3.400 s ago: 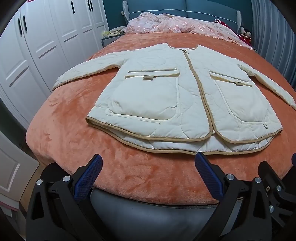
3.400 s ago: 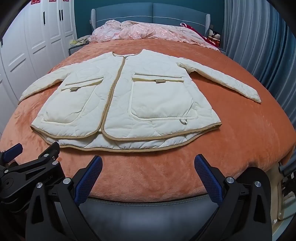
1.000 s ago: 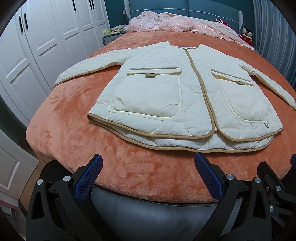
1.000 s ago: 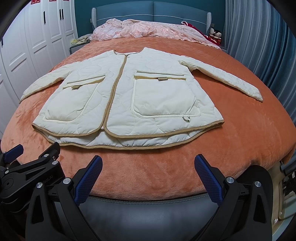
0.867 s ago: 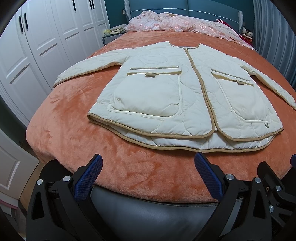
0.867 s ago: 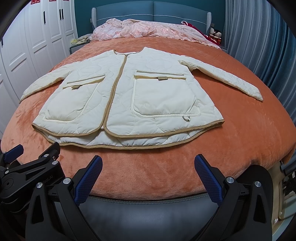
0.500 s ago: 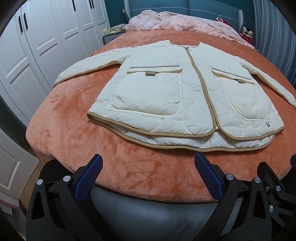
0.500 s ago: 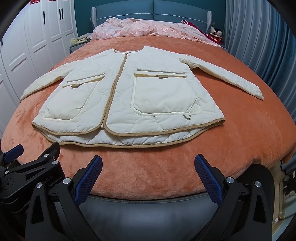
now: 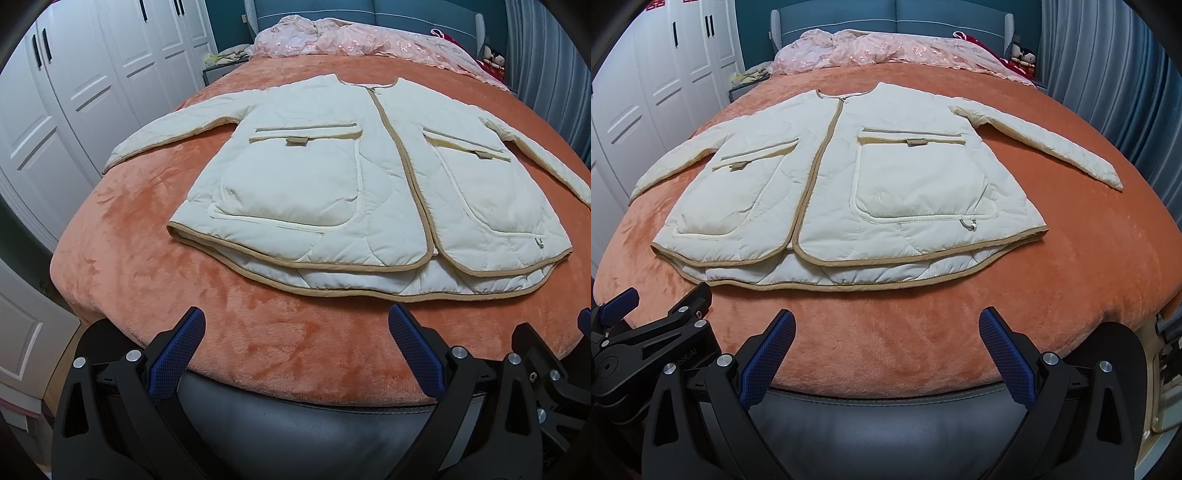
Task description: Fold large clothes
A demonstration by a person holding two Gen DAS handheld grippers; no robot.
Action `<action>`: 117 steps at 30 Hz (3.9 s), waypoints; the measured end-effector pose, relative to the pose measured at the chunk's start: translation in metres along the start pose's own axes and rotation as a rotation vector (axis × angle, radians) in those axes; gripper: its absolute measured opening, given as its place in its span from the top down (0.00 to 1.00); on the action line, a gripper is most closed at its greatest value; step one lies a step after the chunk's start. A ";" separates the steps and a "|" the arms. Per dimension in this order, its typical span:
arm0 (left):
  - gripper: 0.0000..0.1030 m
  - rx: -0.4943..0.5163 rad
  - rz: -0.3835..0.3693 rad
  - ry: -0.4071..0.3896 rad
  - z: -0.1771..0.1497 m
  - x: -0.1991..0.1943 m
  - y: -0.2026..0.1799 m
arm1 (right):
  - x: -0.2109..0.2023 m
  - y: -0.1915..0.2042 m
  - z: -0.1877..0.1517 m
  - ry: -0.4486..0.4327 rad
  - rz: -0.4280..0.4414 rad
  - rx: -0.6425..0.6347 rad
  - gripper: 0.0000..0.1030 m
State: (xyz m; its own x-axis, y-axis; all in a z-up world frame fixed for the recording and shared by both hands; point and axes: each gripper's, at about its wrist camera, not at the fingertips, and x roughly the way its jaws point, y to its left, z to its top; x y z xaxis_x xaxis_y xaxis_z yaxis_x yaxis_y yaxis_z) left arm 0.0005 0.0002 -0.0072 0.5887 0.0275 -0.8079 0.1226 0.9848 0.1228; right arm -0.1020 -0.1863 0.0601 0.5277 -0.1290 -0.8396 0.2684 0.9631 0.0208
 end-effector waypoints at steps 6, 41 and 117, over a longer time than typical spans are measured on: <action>0.05 0.004 -0.012 -0.003 0.015 0.007 -0.003 | 0.015 -0.037 0.021 -0.005 0.037 0.059 0.05; 0.05 -0.097 0.155 0.089 0.130 0.122 0.013 | 0.187 -0.481 0.200 -0.110 -0.226 0.959 0.86; 0.91 -0.269 -0.172 0.013 0.258 0.258 0.030 | 0.221 -0.135 0.263 -0.043 0.092 0.273 0.89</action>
State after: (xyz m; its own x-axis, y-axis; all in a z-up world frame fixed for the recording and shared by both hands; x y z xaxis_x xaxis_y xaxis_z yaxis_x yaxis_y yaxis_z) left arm 0.3620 -0.0074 -0.0639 0.5669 -0.1431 -0.8112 0.0027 0.9851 -0.1719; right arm 0.1904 -0.4068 0.0144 0.5923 -0.0596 -0.8035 0.4215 0.8729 0.2459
